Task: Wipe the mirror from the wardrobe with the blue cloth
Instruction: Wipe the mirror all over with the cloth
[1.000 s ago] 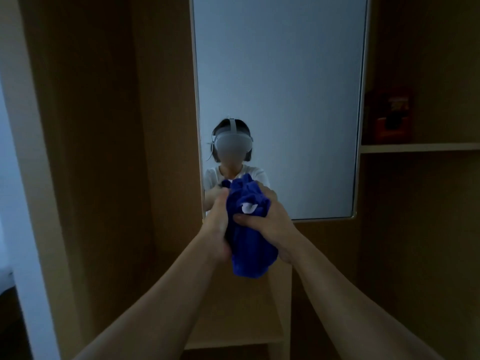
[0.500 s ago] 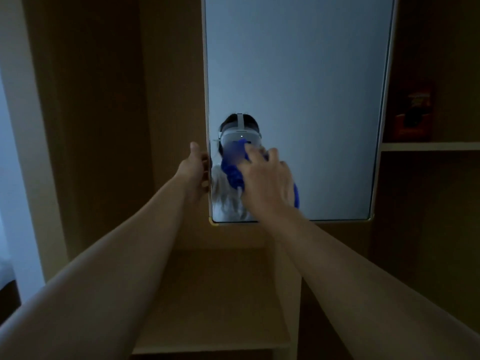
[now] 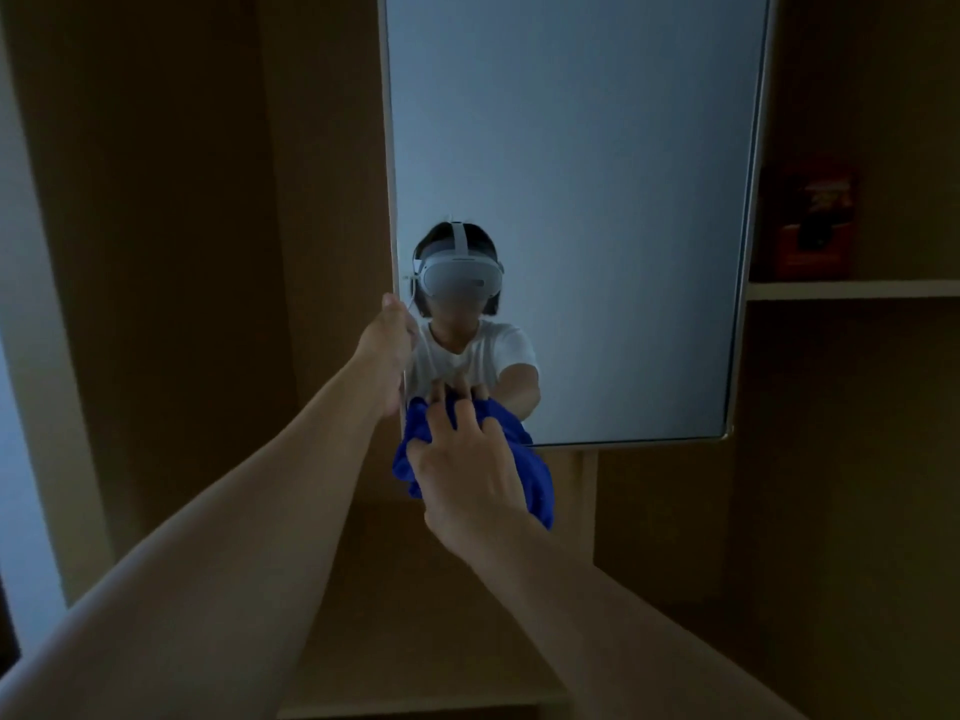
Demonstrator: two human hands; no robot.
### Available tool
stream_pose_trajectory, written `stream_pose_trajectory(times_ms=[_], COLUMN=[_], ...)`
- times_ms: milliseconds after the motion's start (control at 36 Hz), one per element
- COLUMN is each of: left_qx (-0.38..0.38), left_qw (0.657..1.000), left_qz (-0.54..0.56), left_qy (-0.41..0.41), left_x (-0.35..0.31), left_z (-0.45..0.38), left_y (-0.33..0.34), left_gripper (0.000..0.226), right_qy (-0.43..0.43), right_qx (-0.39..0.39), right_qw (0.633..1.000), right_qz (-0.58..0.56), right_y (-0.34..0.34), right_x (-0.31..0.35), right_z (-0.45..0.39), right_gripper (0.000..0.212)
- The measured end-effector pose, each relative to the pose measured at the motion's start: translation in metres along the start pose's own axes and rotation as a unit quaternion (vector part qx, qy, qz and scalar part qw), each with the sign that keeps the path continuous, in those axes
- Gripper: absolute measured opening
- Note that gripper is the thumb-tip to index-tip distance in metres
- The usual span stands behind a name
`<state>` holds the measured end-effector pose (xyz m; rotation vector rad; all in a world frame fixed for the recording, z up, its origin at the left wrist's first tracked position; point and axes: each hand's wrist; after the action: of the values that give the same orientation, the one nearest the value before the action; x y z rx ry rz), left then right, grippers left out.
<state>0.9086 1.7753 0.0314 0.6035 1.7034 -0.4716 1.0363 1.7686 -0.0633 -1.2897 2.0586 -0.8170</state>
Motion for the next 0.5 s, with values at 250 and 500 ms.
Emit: stream_pose_trajectory(times_ms=[250,500], left_qx=[-0.023,-0.025], left_qw=[0.999,0.999], left_qz=[-0.005,-0.016], left_qy=[0.029,0.029], left_x=[0.006,0.003], left_z=[-0.003,0.003], left_y=[0.003,0.002], left_gripper=[0.051,0.051], right_qy=[0.03,0.11], right_qx=[0.031,0.072], right_qw=[0.997,0.99], right_qz=[0.057,0.043], right_y=[-0.008,-0.025], right_x=[-0.042,-0.053], right_z=[0.025,0.028], right_gripper=[0.033,0.032])
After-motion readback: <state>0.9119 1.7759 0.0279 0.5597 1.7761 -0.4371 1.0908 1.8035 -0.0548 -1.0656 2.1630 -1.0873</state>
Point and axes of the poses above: each hand's wrist, its own z-axis away from the middle knuckle, its own y-axis out of the palm, x = y × z, and after that the axes turned 10 degrees about -z, right-handed
